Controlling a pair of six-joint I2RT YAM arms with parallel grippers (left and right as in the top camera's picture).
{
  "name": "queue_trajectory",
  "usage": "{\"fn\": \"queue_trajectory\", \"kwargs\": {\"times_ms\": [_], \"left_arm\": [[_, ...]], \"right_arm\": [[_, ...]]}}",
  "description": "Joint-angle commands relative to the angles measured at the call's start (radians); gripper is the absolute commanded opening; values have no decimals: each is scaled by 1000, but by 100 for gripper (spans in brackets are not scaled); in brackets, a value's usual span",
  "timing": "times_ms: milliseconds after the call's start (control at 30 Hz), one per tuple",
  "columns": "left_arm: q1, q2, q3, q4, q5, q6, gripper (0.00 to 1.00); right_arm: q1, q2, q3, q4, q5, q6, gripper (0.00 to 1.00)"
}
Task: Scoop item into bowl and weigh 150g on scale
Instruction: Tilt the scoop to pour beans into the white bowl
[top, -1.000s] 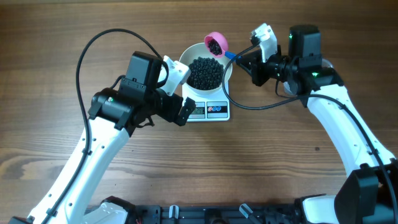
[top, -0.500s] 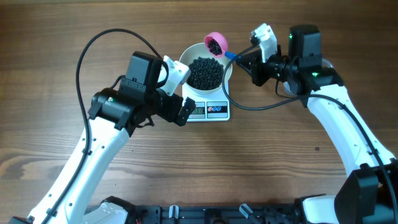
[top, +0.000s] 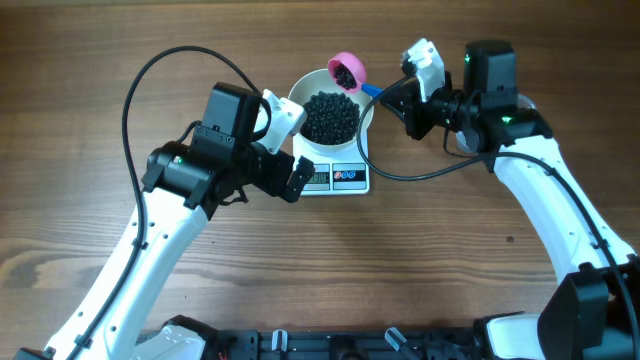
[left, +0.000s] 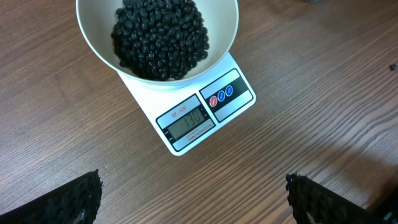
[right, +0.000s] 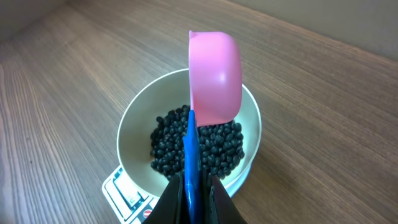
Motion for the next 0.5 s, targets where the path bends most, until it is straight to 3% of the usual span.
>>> {"fn": "queue_trajectory", "kwargs": {"times_ms": [0, 467], "left_arm": [[-5, -4, 16, 2, 16, 16, 100], [-5, -4, 16, 2, 16, 16, 100]], "right_arm": [[18, -18, 4, -3, 5, -40, 4], [44, -18, 4, 12, 6, -68, 4]]}}
